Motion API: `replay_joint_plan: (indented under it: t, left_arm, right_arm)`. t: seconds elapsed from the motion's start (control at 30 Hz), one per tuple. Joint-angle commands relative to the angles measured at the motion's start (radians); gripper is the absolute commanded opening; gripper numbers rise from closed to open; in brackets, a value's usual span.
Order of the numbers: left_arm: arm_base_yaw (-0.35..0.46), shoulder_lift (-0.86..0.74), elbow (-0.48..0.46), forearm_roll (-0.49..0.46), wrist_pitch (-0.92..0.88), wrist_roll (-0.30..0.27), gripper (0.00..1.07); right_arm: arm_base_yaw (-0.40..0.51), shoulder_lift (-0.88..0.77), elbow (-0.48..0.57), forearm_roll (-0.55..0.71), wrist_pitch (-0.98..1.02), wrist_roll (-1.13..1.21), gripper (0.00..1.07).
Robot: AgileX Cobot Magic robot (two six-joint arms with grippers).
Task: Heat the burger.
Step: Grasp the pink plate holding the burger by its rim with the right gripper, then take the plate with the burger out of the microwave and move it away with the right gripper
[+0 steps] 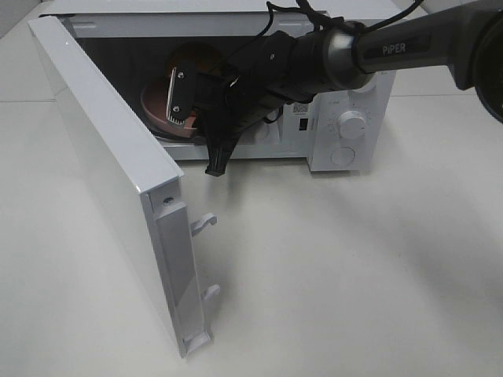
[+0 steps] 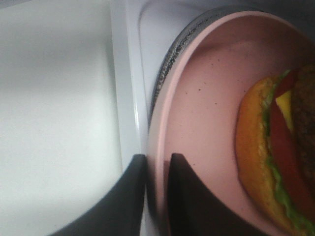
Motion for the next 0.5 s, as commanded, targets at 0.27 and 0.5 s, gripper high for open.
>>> replay_joint_plan:
  t: [0.27,0.5]
  left_arm:
    - [0.003,-0.002,0.003,-0.001,-0.017,0.0,1.0]
    - [0.003,-0.002,0.003,-0.001,-0.017,0.0,1.0]
  right_arm:
    - [0.004,0.008,0.006,-0.078,0.149,0.027,0.0]
    - [0.006,-0.008,0.006,-0.102,0.215,0.027,0.0]
